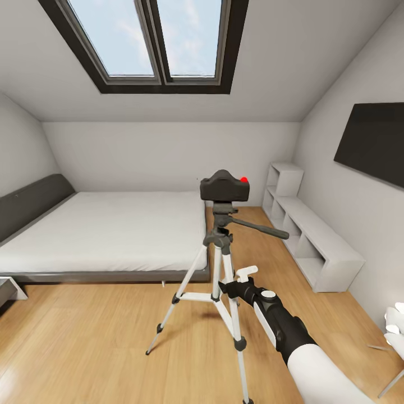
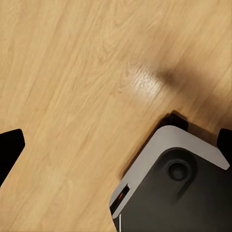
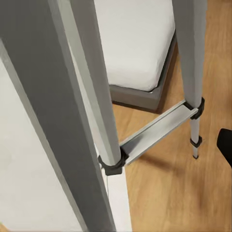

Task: Attach the digital camera to the camera tripod in the bedroom.

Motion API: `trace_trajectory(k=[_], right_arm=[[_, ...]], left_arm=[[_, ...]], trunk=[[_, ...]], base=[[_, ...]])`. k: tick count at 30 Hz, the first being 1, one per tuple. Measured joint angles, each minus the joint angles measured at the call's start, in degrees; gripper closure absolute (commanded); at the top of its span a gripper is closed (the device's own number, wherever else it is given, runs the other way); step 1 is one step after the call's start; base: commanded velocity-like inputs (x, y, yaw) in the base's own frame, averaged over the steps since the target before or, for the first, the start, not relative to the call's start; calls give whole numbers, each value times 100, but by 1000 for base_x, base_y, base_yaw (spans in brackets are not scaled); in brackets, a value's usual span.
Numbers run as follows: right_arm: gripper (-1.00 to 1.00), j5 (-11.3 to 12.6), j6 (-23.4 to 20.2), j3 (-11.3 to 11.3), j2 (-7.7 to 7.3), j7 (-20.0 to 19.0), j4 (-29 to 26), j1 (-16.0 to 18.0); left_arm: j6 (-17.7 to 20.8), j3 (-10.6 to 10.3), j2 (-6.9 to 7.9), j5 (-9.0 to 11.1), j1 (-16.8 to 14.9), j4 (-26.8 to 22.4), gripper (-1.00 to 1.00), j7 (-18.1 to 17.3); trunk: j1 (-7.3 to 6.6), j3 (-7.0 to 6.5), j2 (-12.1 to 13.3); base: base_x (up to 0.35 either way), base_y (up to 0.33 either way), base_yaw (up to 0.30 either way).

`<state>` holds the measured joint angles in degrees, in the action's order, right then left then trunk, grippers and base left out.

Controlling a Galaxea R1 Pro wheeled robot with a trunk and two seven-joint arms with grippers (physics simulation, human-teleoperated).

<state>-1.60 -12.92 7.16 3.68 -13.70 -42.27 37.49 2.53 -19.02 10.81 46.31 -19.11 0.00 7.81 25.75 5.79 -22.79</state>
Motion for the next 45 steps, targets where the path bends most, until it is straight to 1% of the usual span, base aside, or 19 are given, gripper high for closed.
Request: trace_trajectory(k=[4,9,24,37,45], right_arm=[[-100,0,-2,0,0,5,0,0],[-100,3,-2,0,0,8,0,0],[-100,15,-3,0,0,16,0,0],[-100,16,-3,-9,-2,21,1,0],[-100,16,-15,-7,-1,24,7,0]], left_arm=[[-8,1,-6,6,0,0,-100,5],[-15,6,-14,14,0,0,-100,16],[-19,8,-76,18,0,0,-100,22],[-25,8,-80,18,0,0,-100,21],[-28,9,-85,16,0,-2,-100,19]], trunk=[[2,0,1],[3,0,1],[3,0,1],[3,0,1],[1,0,-1]], base=[[-87,0,0],[-251,0,0],[-333,0,0],[-336,0,0],[-125,0,0]])
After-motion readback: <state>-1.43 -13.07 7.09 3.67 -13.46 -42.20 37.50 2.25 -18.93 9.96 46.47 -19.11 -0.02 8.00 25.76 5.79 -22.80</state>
